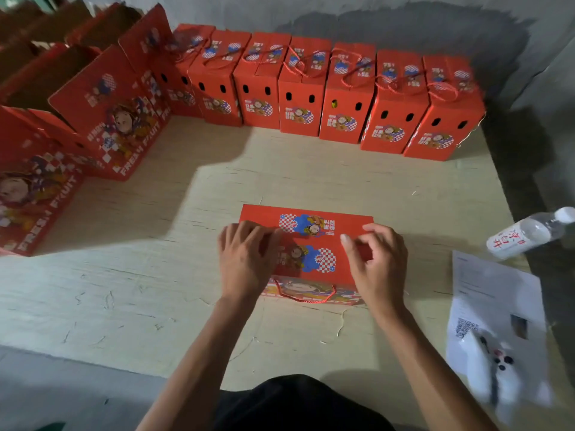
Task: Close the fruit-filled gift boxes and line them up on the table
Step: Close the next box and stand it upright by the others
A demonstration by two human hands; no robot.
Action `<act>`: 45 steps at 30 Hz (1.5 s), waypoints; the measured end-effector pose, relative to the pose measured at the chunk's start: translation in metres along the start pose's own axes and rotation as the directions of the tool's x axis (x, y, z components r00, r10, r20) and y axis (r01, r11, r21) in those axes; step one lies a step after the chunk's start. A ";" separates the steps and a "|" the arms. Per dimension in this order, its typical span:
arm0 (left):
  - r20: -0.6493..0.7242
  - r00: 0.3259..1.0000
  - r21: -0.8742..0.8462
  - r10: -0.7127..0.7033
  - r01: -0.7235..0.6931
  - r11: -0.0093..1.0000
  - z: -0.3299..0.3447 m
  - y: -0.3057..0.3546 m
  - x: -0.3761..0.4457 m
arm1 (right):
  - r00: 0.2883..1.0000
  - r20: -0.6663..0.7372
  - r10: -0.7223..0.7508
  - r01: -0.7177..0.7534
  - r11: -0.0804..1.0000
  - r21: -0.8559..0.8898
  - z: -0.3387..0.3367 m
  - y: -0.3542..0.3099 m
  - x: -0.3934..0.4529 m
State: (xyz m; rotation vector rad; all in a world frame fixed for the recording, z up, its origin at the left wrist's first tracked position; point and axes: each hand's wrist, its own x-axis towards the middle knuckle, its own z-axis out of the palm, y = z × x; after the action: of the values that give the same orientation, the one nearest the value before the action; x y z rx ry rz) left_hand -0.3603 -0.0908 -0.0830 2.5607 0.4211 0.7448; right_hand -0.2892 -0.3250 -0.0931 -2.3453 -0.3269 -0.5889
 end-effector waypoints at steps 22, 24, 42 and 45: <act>0.435 0.760 -0.602 -0.484 0.645 0.471 -0.002 -0.021 0.005 | 0.773 0.340 0.535 -0.628 0.576 0.523 0.007 0.001 -0.012; 0.433 0.763 -0.606 -0.480 0.641 0.471 -0.002 -0.023 0.005 | 0.757 0.348 0.553 -0.646 0.548 0.532 0.007 0.001 -0.012; 0.349 0.824 -0.533 -0.446 0.566 0.629 0.006 -0.027 0.005 | 0.788 0.345 0.510 -0.614 0.698 0.369 0.003 0.004 -0.015; 0.376 0.826 -0.499 -0.420 0.562 0.660 0.007 -0.034 0.022 | 0.779 0.302 0.549 -0.626 0.698 0.347 0.005 -0.006 -0.016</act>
State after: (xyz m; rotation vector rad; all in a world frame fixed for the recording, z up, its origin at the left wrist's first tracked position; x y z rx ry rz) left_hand -0.3441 -0.0550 -0.0954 1.7741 0.6564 0.2927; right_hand -0.3035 -0.3181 -0.1007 -1.9036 0.2196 0.0214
